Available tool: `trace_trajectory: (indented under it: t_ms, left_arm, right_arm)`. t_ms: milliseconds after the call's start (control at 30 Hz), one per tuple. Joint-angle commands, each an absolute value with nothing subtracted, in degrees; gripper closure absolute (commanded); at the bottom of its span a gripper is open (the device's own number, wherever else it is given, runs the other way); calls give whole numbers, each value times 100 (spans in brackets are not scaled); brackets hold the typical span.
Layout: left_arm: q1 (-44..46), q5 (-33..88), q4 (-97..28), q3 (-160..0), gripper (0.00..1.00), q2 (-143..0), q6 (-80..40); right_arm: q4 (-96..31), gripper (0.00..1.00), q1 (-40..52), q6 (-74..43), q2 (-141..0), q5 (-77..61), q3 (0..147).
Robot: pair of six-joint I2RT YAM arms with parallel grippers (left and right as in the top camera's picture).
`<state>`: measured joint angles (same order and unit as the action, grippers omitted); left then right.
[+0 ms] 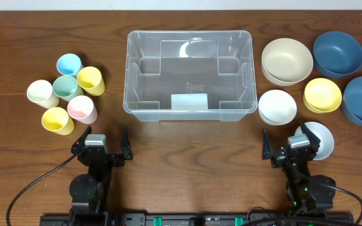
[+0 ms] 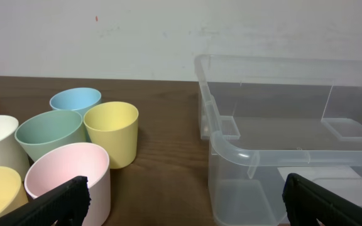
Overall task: Pack container
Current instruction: 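Move the right gripper up toward the cream bowl at the back right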
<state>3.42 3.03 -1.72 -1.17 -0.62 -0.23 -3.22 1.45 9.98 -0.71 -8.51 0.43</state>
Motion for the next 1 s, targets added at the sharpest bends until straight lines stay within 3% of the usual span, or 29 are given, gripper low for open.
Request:
trace_trajectory:
  t_ms: [0, 967]
  left_arm:
    - [318, 303, -379, -23, 2, -23, -91]
    - [318, 303, -379, -23, 2, -23, -91]
  right_arm:
    - [-349, 1, 104, 1081, -38, -821, 32]
    - [-342, 1, 102, 1131, -38, -751, 32]
